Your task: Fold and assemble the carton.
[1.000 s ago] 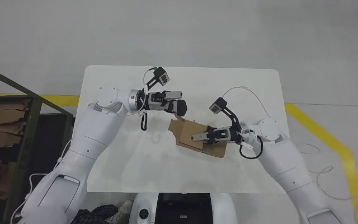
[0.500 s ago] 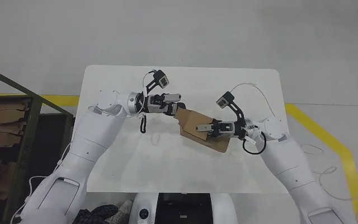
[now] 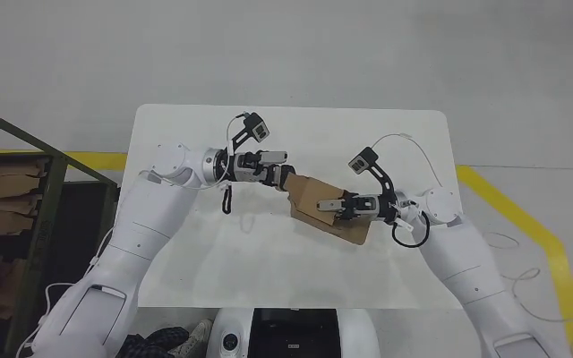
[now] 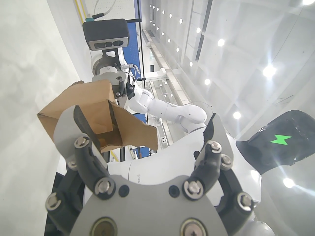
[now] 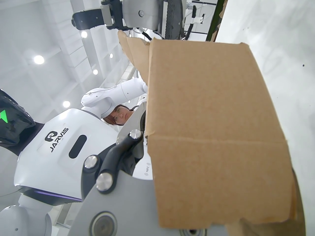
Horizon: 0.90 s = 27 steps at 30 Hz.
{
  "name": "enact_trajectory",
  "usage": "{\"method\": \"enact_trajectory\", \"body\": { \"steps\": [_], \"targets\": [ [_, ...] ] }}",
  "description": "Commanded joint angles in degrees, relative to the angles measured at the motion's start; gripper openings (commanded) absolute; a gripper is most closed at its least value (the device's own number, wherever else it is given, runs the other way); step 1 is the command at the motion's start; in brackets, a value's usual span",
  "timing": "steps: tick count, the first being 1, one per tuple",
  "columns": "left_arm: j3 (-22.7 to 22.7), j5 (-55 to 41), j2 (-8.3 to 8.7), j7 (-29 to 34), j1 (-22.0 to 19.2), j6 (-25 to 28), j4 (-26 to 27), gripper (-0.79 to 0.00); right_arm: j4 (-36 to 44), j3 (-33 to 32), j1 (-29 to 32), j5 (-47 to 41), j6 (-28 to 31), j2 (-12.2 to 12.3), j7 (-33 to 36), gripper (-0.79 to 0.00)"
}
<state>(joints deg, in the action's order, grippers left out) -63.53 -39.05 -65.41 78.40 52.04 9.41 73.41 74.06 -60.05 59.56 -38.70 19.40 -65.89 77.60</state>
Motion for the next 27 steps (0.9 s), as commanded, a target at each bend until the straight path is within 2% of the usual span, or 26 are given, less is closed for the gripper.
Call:
{"method": "enact_trajectory", "body": {
  "steps": [1,27],
  "targets": [
    [-0.01,-0.12,0.02,0.38,0.01,-0.1,0.0,0.0,-0.01,-0.02,-0.02,-0.04,-0.19,0.01,0.35,-0.785],
    [2.27,-1.6,-0.23,8.49,-2.05,-1.44,-0.81,0.0,-4.64,-0.48,-3.24,-3.55,-1.56,-0.05,8.84,-0.785]
  ]
}}
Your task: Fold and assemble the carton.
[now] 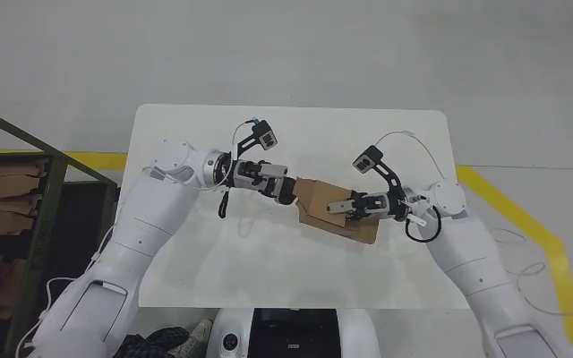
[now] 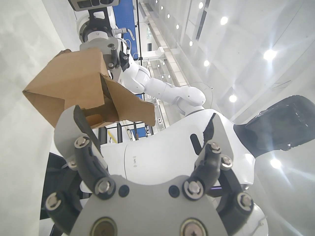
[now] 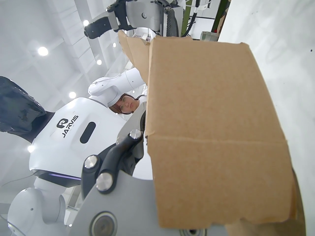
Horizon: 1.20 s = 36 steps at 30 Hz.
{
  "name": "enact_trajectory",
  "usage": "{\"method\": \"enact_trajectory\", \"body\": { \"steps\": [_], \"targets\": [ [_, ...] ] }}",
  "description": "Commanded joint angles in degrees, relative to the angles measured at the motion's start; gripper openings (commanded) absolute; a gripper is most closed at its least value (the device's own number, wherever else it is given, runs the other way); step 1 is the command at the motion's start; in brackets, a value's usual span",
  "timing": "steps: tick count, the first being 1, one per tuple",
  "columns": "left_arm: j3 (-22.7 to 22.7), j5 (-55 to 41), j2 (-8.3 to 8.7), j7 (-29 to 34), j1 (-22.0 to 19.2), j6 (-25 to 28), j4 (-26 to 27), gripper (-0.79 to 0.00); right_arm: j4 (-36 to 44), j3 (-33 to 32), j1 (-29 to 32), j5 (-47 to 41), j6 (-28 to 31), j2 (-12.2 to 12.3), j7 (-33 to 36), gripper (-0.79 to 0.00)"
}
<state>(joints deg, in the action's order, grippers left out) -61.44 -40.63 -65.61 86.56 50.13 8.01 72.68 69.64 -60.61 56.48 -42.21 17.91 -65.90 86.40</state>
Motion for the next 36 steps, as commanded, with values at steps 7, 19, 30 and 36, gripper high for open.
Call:
{"method": "enact_trajectory", "body": {
  "steps": [7,19,30,36],
  "targets": [
    [0.2,-0.38,-0.11,0.39,-0.77,0.56,-0.68,0.0,-0.86,0.43,-0.7,-0.49,-0.35,-0.21,0.32,-0.785],
    [0.16,0.17,0.14,1.44,-1.72,-0.04,-0.1,0.0,-0.76,1.08,-1.32,0.11,-1.33,-0.27,1.31,-0.785],
    [3.61,-4.64,0.58,1.44,-2.54,-0.65,-0.44,0.0,-0.98,1.06,-1.46,-0.53,-1.56,-0.24,1.54,-0.785],
    [4.19,-3.94,1.02,1.44,-2.97,0.03,-0.92,0.0,-0.73,1.13,-1.43,-0.81,-1.48,-0.27,1.46,-0.785]
  ]
}}
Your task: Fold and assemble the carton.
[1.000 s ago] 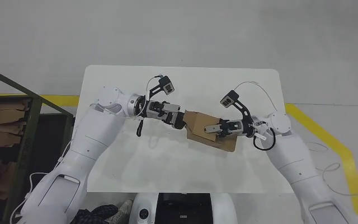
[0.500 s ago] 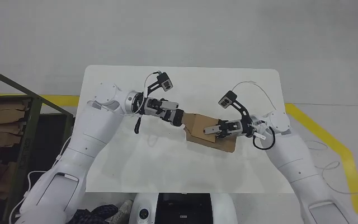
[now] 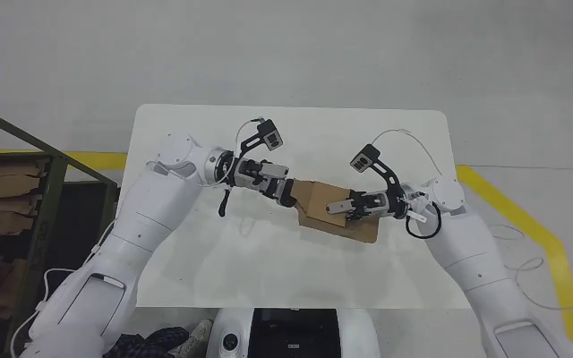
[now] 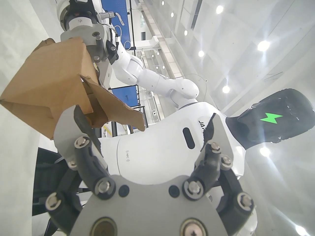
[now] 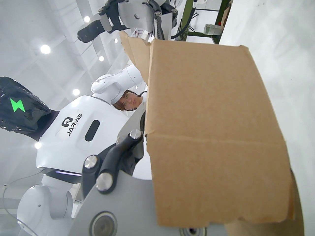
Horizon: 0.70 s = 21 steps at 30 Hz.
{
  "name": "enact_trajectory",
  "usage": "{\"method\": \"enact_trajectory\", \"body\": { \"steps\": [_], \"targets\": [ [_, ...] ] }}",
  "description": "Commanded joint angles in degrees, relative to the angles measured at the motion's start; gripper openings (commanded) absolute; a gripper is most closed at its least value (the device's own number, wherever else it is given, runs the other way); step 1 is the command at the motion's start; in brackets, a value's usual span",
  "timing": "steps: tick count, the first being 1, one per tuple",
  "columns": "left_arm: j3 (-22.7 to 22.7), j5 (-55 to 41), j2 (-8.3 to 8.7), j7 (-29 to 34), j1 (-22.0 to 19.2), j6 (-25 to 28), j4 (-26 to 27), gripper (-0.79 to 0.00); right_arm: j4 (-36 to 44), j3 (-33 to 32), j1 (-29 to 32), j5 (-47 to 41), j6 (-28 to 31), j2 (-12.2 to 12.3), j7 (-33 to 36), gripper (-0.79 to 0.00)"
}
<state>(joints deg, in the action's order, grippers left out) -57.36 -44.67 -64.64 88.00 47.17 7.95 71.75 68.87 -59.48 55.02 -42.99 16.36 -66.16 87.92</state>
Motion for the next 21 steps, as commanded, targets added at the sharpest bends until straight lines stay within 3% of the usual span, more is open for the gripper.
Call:
{"method": "enact_trajectory", "body": {
  "steps": [1,21],
  "targets": [
    [0.22,0.01,0.05,0.0,-0.04,0.09,0.05,0.0,0.12,0.0,0.07,-0.06,0.2,-0.01,-0.2,-0.785],
    [1.26,2.68,-0.35,-1.93,-0.73,0.71,-0.11,0.0,1.65,0.52,2.22,1.32,1.77,-0.32,-5.01,-0.785]
  ]
}}
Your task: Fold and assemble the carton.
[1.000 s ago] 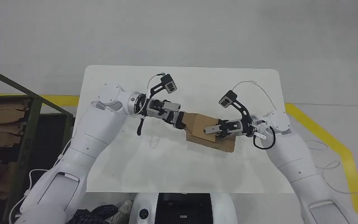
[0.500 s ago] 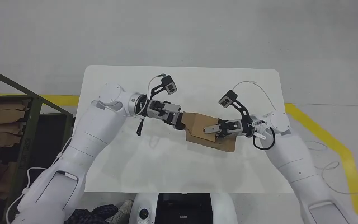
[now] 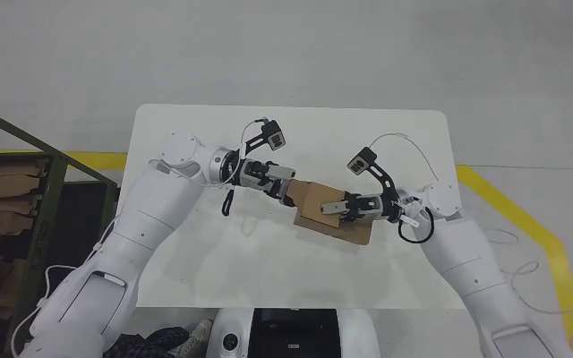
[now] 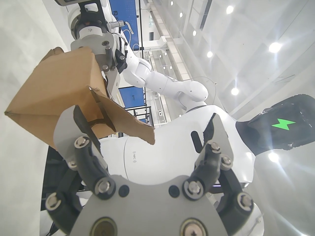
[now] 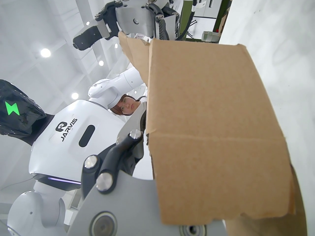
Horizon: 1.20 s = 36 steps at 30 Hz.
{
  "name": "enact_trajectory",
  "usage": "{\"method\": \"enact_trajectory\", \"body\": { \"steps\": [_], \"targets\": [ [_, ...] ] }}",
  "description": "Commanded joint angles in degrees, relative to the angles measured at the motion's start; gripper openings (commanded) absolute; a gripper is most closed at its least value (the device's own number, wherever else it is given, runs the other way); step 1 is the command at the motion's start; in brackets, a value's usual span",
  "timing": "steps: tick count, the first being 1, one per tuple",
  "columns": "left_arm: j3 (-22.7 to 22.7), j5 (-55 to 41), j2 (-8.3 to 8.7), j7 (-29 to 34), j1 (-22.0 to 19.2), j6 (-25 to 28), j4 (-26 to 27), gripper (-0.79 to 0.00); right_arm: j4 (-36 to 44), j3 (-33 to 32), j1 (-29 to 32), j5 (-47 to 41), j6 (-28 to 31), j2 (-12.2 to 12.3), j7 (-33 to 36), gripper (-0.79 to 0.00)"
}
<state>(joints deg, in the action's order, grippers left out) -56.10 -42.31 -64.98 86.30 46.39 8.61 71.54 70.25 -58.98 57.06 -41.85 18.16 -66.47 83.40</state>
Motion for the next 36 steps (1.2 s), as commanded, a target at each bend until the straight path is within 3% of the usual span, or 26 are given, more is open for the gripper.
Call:
{"method": "enact_trajectory", "body": {
  "steps": [1,14,36],
  "targets": [
    [0.0,0.49,-0.01,-0.36,0.09,0.11,0.21,0.0,0.5,0.01,0.33,0.27,-0.04,-0.02,-0.85,-0.785],
    [-0.54,1.62,0.0,-1.61,0.69,0.03,0.74,0.0,2.41,-0.81,2.0,1.66,-0.76,0.19,-3.72,-0.785],
    [-0.36,15.88,1.22,-6.22,1.51,-3.56,4.07,0.0,3.82,-1.73,2.62,3.1,-1.46,0.49,-3.97,-0.785]
  ]
}}
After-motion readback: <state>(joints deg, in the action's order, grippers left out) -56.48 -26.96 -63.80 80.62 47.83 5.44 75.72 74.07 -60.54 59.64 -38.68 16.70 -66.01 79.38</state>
